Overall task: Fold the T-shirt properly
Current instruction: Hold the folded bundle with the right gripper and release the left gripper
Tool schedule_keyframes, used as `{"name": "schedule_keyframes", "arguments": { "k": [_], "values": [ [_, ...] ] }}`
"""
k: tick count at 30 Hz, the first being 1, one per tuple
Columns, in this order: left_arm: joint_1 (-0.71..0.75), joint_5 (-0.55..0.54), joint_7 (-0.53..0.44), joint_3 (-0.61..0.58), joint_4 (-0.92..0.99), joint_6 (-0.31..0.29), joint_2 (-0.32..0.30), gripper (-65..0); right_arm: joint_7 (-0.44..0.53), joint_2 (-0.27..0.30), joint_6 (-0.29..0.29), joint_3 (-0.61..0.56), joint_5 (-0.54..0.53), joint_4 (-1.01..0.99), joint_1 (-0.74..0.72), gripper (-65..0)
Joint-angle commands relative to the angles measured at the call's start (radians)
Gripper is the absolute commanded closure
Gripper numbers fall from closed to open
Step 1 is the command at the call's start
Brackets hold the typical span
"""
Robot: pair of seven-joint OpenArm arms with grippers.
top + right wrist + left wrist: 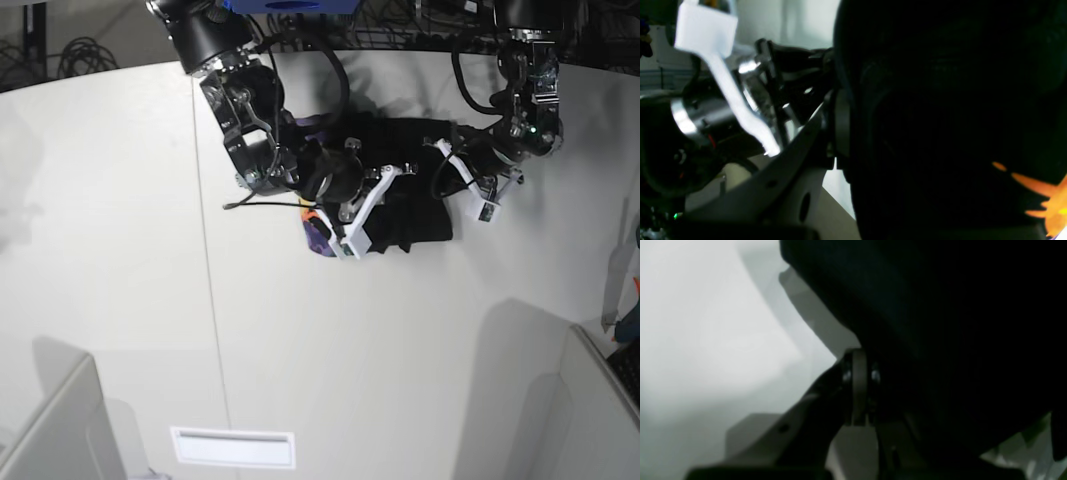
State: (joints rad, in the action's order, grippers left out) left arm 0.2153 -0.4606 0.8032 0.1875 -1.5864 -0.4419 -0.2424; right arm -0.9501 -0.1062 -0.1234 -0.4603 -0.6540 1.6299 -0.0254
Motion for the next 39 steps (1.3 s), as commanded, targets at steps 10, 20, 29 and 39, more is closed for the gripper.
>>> {"name": "schedule_keyframes", "arguments": {
  "k": [10,20,29,39],
  "values": [
    [0.060,0.030,0.034,0.062,-0.052,0.013,-0.018,0.0,0.013,-0.020,0.004,-0.001,-0.086,0.008,-0.018,0.0],
    [0.074,0.030,0.034,0.050,-0.041,0.013,-0.008,0.0,0.050,-0.020,0.004,0.001,-0.091,-0.038,-0.018,0.0],
    [0.083,0.024,0.034,0.063,-0.050,0.013,-0.019,0.0,0.069,-0.020,0.004,0.002,-0.092,-0.039,-0.018,0.0],
    [0.247,0.020,0.092,0.350,-0.216,-0.131,-0.041,0.0,0.069,-0.025,0.004,0.001,-0.092,-0.039,-0.018,-33.6]
  ]
}}
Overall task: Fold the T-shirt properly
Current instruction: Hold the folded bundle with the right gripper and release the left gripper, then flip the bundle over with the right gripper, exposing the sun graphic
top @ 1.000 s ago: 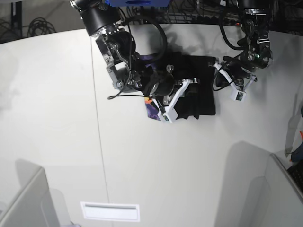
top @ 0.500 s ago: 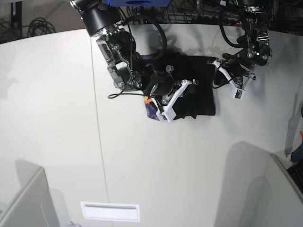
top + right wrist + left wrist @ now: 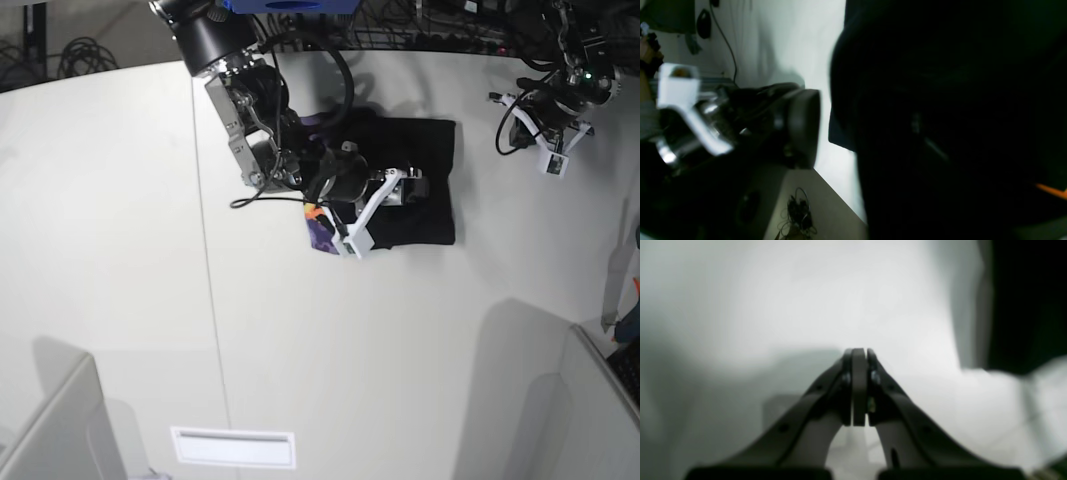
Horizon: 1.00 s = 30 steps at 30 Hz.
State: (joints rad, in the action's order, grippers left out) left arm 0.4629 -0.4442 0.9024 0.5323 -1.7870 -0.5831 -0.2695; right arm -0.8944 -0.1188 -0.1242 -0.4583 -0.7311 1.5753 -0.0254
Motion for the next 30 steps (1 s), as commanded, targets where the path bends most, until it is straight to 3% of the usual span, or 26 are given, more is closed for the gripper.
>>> {"name": "schedule_keyframes", "arguments": {
  "k": [1,3,8,15,18,20,24,30],
  "values": [
    [0.003,0.003,0.034,0.042,-0.021,-0.013,-0.012,0.0,0.013,-0.012,0.005,-0.003,-0.015,0.015,-0.018,-33.0],
    [0.003,0.005,0.096,0.114,-0.029,-0.053,-0.012,0.0,0.013,-0.014,0.005,-0.021,-0.015,0.015,-0.020,-32.9],
    [0.000,0.006,0.108,0.234,-0.030,-0.094,-0.015,0.0,0.013,-0.014,0.004,-0.133,-0.015,0.009,-0.072,-32.7],
    [0.000,0.006,0.108,0.256,-0.029,-0.096,-0.015,0.0,0.064,-0.028,0.004,-0.291,-0.020,-0.088,-0.199,-32.6],
    [-0.008,0.006,0.108,0.256,-0.021,-0.096,-0.014,0.0,0.074,-0.025,0.004,-0.368,-0.091,-0.068,-0.265,-32.3],
    [-0.014,0.011,0.108,0.259,-0.021,-0.096,-0.015,0.0,0.064,0.001,0.004,-0.389,-0.123,0.004,-0.298,-27.0],
    [-0.010,0.008,0.108,0.259,-0.026,-0.096,-0.015,0.0,0.007,0.110,0.004,-0.313,-0.127,0.198,-0.282,-0.9],
    [-0.003,0.005,0.110,0.283,-0.030,-0.096,-0.011,0.0,-0.088,0.186,0.004,-0.083,-0.120,0.267,-0.141,0.0]
  ]
}}
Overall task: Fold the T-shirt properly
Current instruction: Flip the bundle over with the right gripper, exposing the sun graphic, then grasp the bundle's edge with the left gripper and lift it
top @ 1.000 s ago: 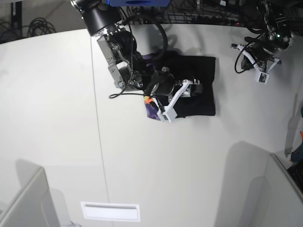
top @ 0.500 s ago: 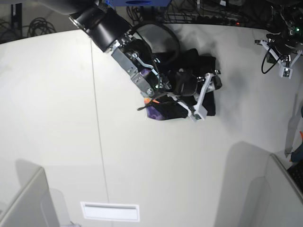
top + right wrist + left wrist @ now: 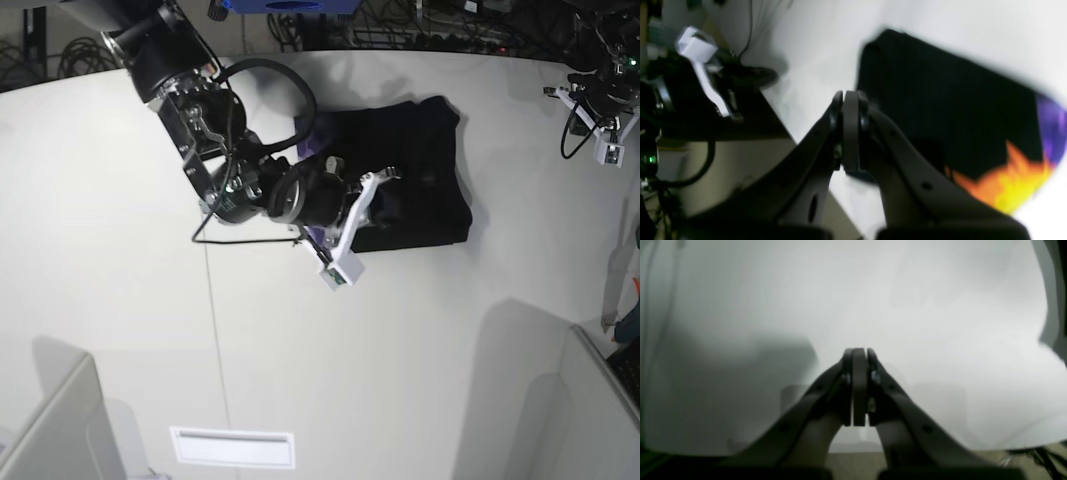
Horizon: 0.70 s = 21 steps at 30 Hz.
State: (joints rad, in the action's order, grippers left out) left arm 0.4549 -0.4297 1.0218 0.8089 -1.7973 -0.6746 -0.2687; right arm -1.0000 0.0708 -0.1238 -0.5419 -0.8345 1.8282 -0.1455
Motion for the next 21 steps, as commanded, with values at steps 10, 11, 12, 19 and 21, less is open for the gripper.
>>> {"name": "schedule_keyframes", "arguments": {
  "k": [10,11,12,19,21],
  "values": [
    [-0.043,-0.062,-0.008,-0.162,-0.198,-0.001,0.115,0.0,0.203,0.214,0.009,0.237,-0.024,0.072,0.195,0.0],
    [-0.061,-0.085,-0.002,-0.168,-0.186,-0.001,0.131,0.0,0.203,0.228,0.009,0.251,-0.024,0.075,0.203,0.0],
    [-0.080,-0.110,0.022,-0.171,-0.172,0.000,0.150,-6.7,0.203,0.245,0.011,0.262,-0.024,0.081,0.215,0.0],
    [-0.210,-0.260,0.093,-0.179,-0.089,-0.001,0.220,-65.0,0.203,0.280,0.013,0.266,-0.021,0.101,0.269,0.0],
    [-0.245,-0.261,0.091,-0.217,-0.048,0.002,0.228,-65.0,0.203,0.281,0.013,0.271,-0.018,0.101,0.283,0.0]
  ]
}}
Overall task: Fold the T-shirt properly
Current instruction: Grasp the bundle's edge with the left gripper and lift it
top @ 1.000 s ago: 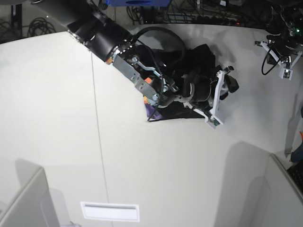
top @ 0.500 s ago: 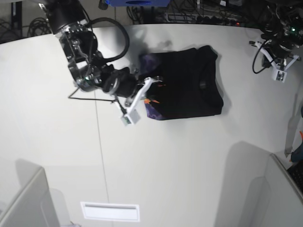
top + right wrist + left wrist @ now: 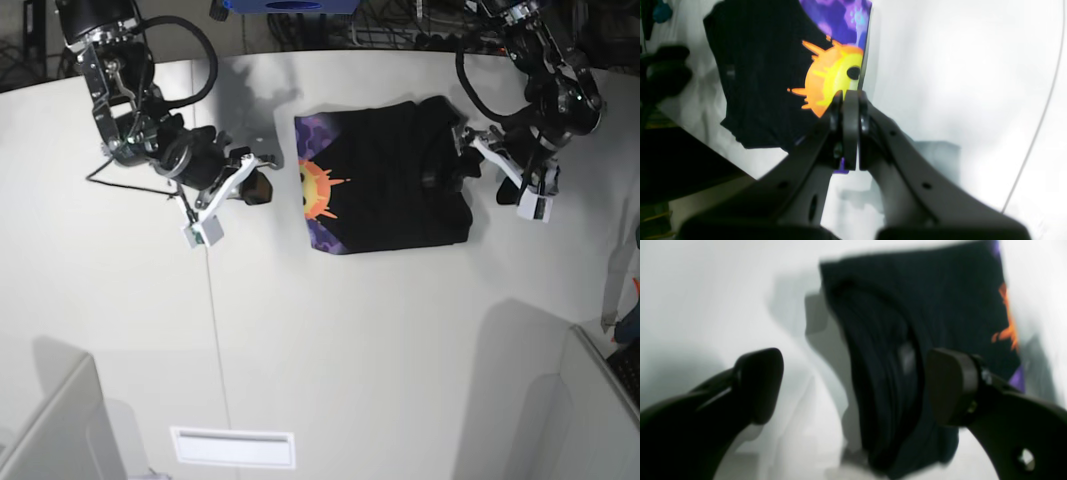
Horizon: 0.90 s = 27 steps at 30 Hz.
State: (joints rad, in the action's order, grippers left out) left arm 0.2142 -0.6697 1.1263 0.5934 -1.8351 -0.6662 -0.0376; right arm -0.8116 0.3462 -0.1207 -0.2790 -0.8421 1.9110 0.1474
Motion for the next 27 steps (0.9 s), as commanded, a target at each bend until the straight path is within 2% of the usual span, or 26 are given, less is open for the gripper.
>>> {"name": "schedule_keyframes", "arguments": {
  "k": [1,6,9,12,13,15,18,19,20,24,27],
  "values": [
    [-0.023,-0.022,-0.013,-0.022,0.018,-0.007,-0.003,-65.0,0.014,0.006,0.009,0.008,-0.010,0.020,-0.006,0.0],
    [-0.098,-0.020,-0.018,-0.091,0.214,-0.003,-0.003,-65.0,0.014,0.006,0.009,0.010,-0.010,0.020,0.007,0.0],
    [-0.112,-0.020,-0.021,-0.125,0.292,0.038,-0.005,-65.0,0.014,0.007,0.009,0.011,-0.010,0.020,0.007,0.0],
    [-0.114,-0.020,-0.021,-0.145,0.318,0.050,-0.018,-65.0,0.014,0.007,0.009,0.011,-0.010,0.020,0.007,0.0],
    [-0.118,-0.020,-0.021,-0.145,0.323,0.050,-0.020,-60.6,0.014,0.007,0.009,0.011,-0.010,0.020,0.007,0.0],
    [-0.132,0.006,-0.019,-0.145,0.323,0.052,-0.020,-40.2,0.016,0.007,0.009,0.011,-0.012,0.020,0.007,0.0],
    [-0.152,0.100,-0.013,-0.151,0.323,0.084,-0.017,-12.3,0.019,0.007,0.009,0.011,-0.013,0.020,0.007,0.0],
    [-0.158,0.130,-0.013,-0.166,0.323,0.085,-0.017,-4.6,0.019,0.007,0.009,0.013,-0.013,0.020,0.007,0.0],
    [-0.164,0.158,-0.013,-0.186,0.323,0.085,-0.020,0.0,0.019,0.007,0.009,0.013,-0.013,0.020,0.007,0.0],
    [-0.201,0.265,-0.012,-0.332,0.314,0.085,-0.064,0.0,0.019,0.007,0.009,0.013,-0.012,0.020,0.007,0.0],
    [-0.266,0.302,-0.012,-0.565,0.312,0.078,-0.170,0.0,0.021,0.029,0.009,0.014,-0.010,0.020,0.014,0.0]
  ]
}}
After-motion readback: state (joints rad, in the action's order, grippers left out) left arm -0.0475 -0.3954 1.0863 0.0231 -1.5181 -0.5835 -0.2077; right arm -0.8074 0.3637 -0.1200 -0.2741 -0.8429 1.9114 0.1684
